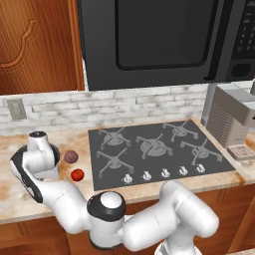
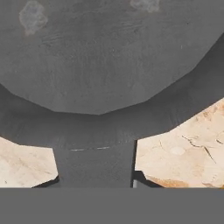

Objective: Place the pan on the front left burner on the stove. Then place the tomato and the onion in the pan and turn on the front left burner.

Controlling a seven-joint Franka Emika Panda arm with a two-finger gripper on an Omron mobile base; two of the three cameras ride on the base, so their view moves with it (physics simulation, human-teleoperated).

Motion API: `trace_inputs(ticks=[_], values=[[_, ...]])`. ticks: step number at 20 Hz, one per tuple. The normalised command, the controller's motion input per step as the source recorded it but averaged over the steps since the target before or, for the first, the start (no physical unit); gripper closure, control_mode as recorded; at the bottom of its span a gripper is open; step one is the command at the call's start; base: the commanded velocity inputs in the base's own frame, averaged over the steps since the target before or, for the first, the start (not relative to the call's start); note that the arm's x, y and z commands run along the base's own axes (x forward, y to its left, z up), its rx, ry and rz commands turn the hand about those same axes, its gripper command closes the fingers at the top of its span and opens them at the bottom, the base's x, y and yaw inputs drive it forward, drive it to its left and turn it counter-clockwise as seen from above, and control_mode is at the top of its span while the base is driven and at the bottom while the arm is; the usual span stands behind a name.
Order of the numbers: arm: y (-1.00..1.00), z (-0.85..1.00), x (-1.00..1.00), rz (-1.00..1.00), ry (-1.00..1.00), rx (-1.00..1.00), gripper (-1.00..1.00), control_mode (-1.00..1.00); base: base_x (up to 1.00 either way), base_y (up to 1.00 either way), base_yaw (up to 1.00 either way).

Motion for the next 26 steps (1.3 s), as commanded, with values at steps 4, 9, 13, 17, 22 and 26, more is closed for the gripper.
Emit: trace_inputs(ticks=[4,9,13,17,22,26], values=[[-0.21,-0.16,-0.07,0.0,-0.04,0.11,1.0,-1.0,0.0,0.0,0.0],[-0.01,0.01,0.0,0.0,-0.05,0.05,1.0,-1.0,0.0,0.0,0.0],[0.0,0.29,0.06,0.0,0.0,0.02,1.0,-1.0,0.0,0.0,0.0],[0.0,0.71,0.02,0.0,0.0,0.0,1.0,-1.0,0.0,0.0,0.0],[0.0,0.78,0.0,0.0,0.05,0.0,1.0,-1.0,0.0,0.0,0.0],[-0.03,0.37,-0.31,-0.13,0.12,0.0,1.0,-1.0,0.0,0.0,0.0]])
